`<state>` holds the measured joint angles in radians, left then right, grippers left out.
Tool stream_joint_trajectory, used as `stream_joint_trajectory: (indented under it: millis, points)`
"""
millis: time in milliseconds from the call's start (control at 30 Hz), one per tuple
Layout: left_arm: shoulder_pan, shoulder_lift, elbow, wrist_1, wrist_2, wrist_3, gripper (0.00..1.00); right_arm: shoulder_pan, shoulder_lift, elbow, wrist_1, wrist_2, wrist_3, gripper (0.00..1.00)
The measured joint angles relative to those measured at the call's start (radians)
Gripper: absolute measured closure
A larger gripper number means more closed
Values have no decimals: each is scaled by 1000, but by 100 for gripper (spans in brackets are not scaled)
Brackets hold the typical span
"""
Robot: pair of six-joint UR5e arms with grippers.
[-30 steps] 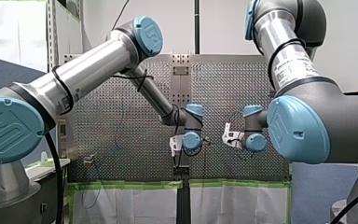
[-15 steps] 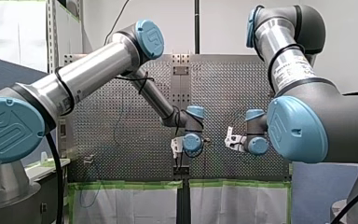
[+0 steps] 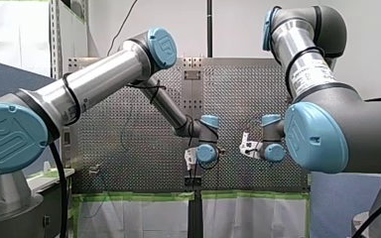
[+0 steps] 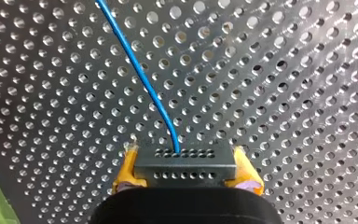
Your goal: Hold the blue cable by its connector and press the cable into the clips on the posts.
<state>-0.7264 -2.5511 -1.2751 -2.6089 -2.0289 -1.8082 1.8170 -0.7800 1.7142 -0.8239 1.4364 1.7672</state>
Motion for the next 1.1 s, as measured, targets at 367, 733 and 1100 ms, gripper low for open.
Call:
stream_joint_trajectory:
  millis: [367,733,1100]
  points:
    - [-6,0,2,-7,10,-1,100,-23,2,-12,8,-2,-1,100]
    - [15,-1,2,-6,28,-9,100,-24,4,-17,15,-8,-15,100]
    - [35,-2,25,-21,66,-16,100,-18,6,-46,20,-13,-18,100]
